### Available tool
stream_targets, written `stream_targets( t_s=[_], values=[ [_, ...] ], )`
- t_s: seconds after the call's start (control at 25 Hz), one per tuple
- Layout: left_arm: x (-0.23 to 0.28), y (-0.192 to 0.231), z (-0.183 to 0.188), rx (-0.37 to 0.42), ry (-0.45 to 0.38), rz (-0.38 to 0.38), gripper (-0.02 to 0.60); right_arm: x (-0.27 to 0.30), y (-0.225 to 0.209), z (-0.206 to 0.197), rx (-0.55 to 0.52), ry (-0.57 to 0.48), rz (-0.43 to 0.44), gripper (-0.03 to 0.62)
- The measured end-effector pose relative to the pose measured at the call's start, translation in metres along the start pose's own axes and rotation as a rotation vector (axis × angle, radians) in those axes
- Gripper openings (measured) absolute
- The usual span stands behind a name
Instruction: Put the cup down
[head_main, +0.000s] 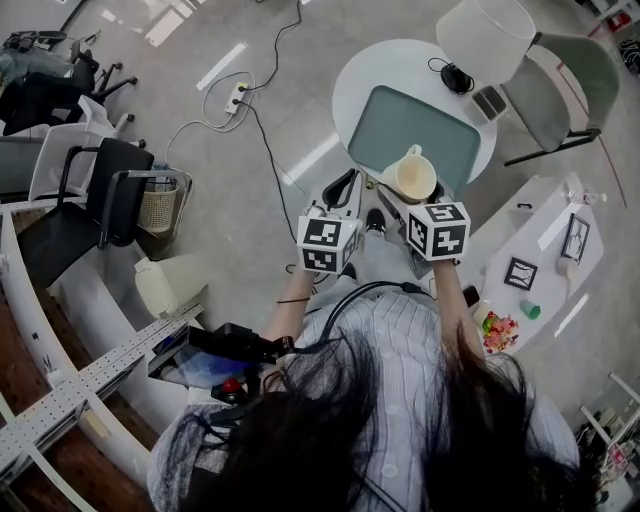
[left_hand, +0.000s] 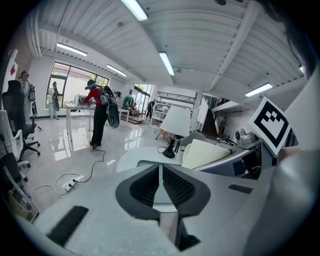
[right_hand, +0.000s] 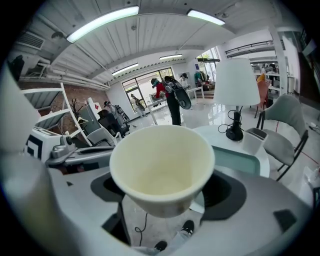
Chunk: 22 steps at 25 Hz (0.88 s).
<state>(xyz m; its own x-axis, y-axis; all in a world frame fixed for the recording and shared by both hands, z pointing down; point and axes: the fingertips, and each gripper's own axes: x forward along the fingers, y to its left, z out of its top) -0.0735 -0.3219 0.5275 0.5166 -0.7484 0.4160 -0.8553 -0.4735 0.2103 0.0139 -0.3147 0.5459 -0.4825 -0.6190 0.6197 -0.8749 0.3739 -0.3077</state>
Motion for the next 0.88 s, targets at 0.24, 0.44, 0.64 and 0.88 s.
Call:
stream_targets(
  t_s=[0.24, 0.44, 0.64, 0.88],
  values=[
    [0.027, 0.003, 0.005, 0.004, 0.029, 0.01, 0.031, 0.018, -0.022, 0.012, 0.011, 0.016, 0.014, 0.403],
    [0.049, 0.006, 0.009, 0.003, 0.051, 0.017, 0.031, 0.034, -0.042, 0.017, 0.009, 0.042, 0.019, 0.403],
    [0.067, 0.013, 0.01, -0.001, 0.072, 0.032, 0.031, 0.052, -0.06, 0.019, -0.012, 0.069, 0.02, 0.403],
    [0.081, 0.021, 0.005, -0.016, 0.103, 0.053, 0.031, 0.075, -0.08, 0.016, -0.033, 0.103, 0.014, 0.403]
  ],
)
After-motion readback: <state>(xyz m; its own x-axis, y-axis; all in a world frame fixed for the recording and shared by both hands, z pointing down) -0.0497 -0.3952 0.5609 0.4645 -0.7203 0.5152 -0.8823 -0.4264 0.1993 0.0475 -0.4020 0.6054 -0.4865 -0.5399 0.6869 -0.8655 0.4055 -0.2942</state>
